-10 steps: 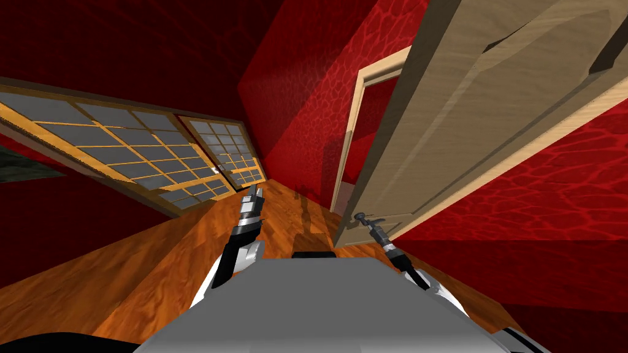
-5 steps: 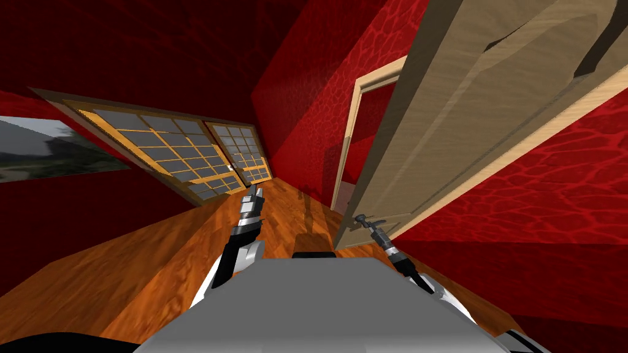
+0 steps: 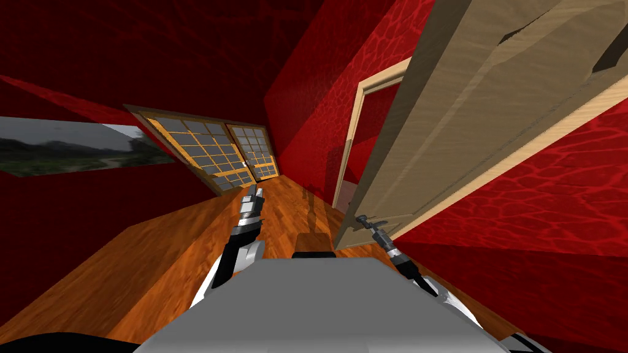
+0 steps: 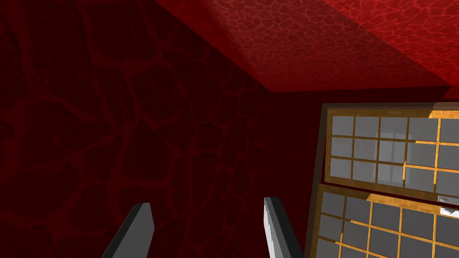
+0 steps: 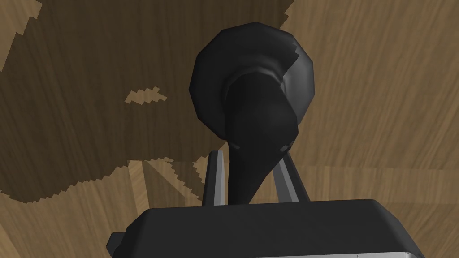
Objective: Pull the door open
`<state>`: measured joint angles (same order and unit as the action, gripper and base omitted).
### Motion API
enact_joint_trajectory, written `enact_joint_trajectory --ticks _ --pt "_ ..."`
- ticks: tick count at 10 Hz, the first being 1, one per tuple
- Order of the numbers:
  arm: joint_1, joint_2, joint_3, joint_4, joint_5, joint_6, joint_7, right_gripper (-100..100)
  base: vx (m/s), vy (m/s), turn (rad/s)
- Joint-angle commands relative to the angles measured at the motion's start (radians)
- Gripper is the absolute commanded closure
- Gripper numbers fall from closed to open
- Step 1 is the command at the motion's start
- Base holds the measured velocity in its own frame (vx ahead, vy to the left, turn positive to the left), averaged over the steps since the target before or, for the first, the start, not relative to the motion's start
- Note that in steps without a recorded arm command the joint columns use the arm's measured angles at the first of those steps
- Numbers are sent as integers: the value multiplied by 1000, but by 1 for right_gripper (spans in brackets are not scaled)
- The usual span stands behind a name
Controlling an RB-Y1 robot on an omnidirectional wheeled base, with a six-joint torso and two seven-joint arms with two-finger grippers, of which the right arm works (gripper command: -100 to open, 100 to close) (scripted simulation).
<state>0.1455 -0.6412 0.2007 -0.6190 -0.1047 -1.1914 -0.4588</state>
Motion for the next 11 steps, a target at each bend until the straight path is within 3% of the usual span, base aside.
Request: enact_joint_trajectory --ticks 1,11 --pt "2 -4 0 10 0 -15 -2 100 -226 -104 185" --pt "-2 -10 9 43 2 -49 -11 100 -174 -73 140"
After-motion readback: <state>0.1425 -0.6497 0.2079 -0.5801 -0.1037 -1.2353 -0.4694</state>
